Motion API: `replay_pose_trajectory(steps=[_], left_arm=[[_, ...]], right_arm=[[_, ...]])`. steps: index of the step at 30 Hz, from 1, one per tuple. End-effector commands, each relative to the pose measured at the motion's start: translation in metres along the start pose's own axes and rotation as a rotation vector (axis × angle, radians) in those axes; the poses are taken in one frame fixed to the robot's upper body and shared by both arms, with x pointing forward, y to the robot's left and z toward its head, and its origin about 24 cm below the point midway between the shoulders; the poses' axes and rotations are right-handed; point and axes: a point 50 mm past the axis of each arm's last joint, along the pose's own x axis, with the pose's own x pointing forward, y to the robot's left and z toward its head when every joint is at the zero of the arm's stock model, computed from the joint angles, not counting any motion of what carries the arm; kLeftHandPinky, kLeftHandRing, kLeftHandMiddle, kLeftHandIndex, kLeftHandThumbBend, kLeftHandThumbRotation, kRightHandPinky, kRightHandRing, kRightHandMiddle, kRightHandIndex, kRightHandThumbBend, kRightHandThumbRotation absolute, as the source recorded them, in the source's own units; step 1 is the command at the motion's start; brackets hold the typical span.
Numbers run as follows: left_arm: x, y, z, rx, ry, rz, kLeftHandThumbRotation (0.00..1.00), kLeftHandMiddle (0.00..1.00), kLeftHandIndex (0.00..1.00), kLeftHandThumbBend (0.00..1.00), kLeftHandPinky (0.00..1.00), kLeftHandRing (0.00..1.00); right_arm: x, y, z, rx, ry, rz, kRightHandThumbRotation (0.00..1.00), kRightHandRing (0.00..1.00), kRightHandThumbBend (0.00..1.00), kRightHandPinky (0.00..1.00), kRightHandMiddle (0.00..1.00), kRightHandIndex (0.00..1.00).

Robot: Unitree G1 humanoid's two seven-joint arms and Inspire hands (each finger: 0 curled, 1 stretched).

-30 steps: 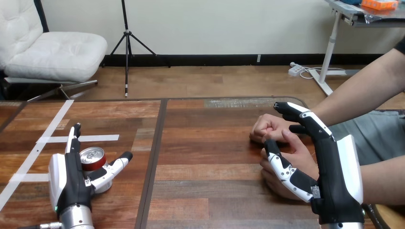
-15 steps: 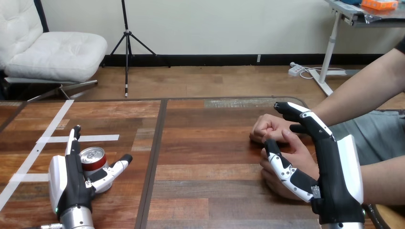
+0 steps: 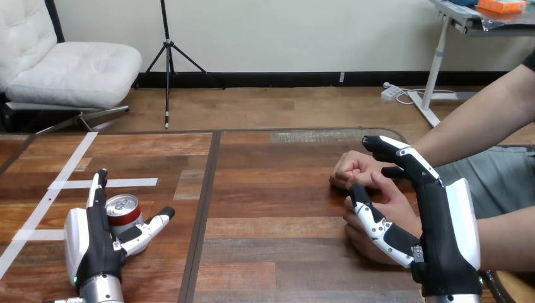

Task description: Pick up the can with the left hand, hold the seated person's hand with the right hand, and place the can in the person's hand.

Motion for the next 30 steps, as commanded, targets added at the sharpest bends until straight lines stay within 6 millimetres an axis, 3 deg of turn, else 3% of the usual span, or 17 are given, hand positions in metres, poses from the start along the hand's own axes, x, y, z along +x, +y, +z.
replay_pose_trajectory(steps=[1,21,30], left_arm=[[0.0165,0.0037,0.0219,-0.013,-0.1,0.021,0.21,0.93,0.93,0.8,0.87,0.91],[0.0134,0.004,0.0248,-0.076,-0.118,0.113,0.18,0.92,0.92,0.85,0.84,0.9],[0.0123,0.0045,0.0254,-0.1,-0.127,0.142,0.18,0.96,0.96,0.83,0.89,0.94]], right_arm=[[0.0171,-0.0075,0.0154,0.018,-0.106,-0.06,0.0,0.77,0.35,0.69,0.77,0.75],[0.0174,-0.0072,0.0158,0.017,-0.102,-0.062,0.0,0.77,0.35,0.69,0.78,0.75],[0.0174,-0.0074,0.0159,0.011,-0.103,-0.061,0.0,0.77,0.35,0.69,0.78,0.75]])
